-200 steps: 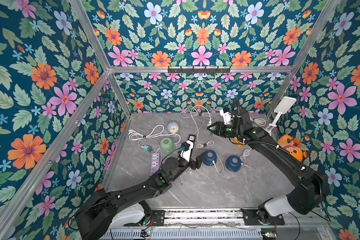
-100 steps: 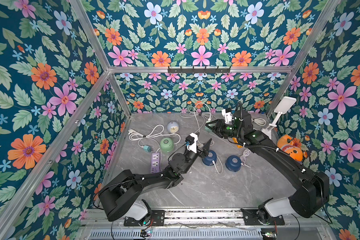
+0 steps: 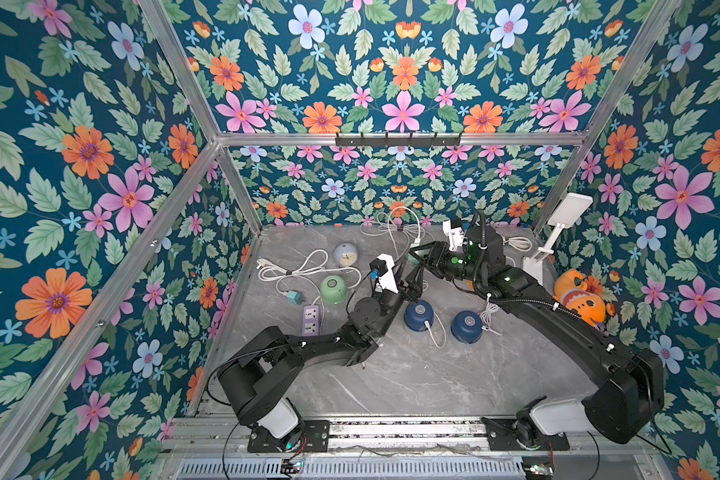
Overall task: Charge the cordless meat grinders
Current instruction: Pick up the plug from the center of the board.
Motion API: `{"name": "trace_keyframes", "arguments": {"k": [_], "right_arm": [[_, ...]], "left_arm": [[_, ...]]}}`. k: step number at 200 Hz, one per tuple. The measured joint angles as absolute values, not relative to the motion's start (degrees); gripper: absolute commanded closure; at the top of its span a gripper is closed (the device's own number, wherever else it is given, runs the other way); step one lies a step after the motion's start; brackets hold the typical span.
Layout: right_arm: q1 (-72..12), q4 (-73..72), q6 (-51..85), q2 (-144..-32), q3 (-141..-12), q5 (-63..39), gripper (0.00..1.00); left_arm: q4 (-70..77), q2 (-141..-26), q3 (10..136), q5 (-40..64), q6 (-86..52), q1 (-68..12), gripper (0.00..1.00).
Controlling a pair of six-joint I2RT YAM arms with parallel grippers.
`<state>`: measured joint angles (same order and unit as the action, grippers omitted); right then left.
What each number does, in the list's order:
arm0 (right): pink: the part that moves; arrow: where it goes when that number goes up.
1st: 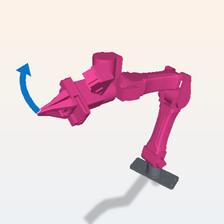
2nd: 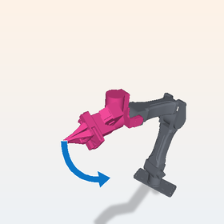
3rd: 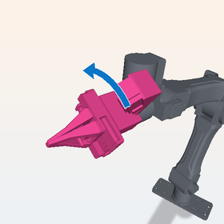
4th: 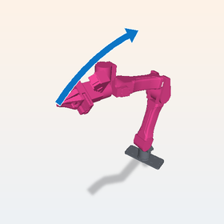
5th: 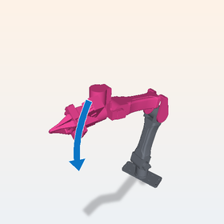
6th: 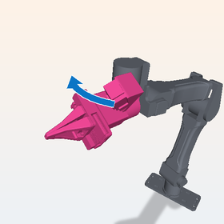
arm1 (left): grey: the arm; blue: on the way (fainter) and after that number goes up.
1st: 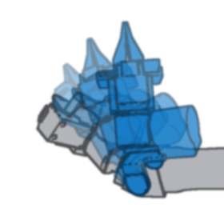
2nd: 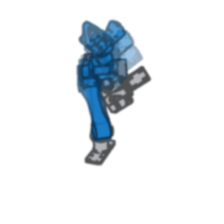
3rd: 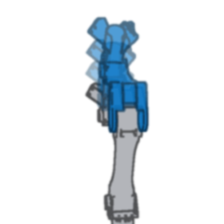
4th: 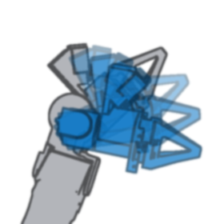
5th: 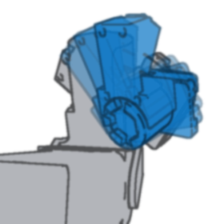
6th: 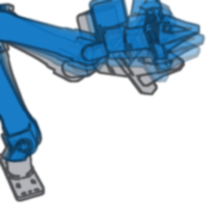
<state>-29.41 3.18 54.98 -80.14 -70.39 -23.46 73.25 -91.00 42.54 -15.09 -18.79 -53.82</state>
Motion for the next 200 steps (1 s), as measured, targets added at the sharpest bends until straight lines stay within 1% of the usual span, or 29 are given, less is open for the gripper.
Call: {"name": "trace_keyframes", "arguments": {"k": [48,95,105,112,121,132,138,150,159,168,175,184,200], "right_arm": [[-30.7,2.8,54.8,-79.9,-69.8,-22.0,1.00],[-31.3,2.9,53.8,-79.1,-69.5,-21.4,1.00],[-31.3,3.0,53.8,-79.1,-69.5,-20.8,1.00],[-31.3,3.3,53.8,-79.1,-69.6,-20.7,0.95],[-31.2,3.6,53.7,-79.1,-69.6,-20.9,0.85],[-31.1,4.0,53.2,-78.9,-69.9,-21.3,0.75],[-30.9,4.6,52.7,-78.4,-70.0,-21.6,0.68],[-30.1,6.4,51.7,-77.0,-70.0,-23.4,0.54],[-28.9,7.9,50.8,-75.6,-69.8,-25.4,0.44],[-27.1,8.3,49.5,-74.3,-69.4,-27.8,0.37],[-24.8,8.2,48.4,-73.0,-69.1,-28.7,0.34],[-20.9,7.8,47.4,-71.4,-68.7,-30.3,0.33],[-15.2,7.0,45.6,-69.6,-67.8,-37.8,0.33]], "left_arm": [[73.0,-92.3,43.6,-15.6,-21.1,-53.8,0.51],[73.0,-92.4,43.8,-15.6,-22.1,-53.8,0.70],[72.7,-92.4,43.8,-15.5,-21.9,-53.8,0.76],[72.5,-92.3,43.7,-15.4,-21.7,-53.7,0.82],[72.3,-92.1,43.6,-15.1,-21.8,-53.7,0.89],[72.0,-91.5,43.4,-14.6,-21.7,-53.7,0.95],[71.8,-91.0,43.1,-14.0,-21.3,-53.7,0.97],[71.1,-89.8,42.7,-12.0,-20.5,-53.5,1.00],[70.5,-88.8,42.3,-9.1,-20.2,-53.1,1.00],[69.7,-87.5,41.9,-6.0,-21.3,-52.1,1.00],[68.4,-86.3,41.5,-4.3,-22.6,-50.2,1.00],[66.1,-84.5,41.4,-1.5,-24.5,-47.2,1.00],[62.0,-81.5,41.5,5.3,-28.0,-42.1,1.00]]}}
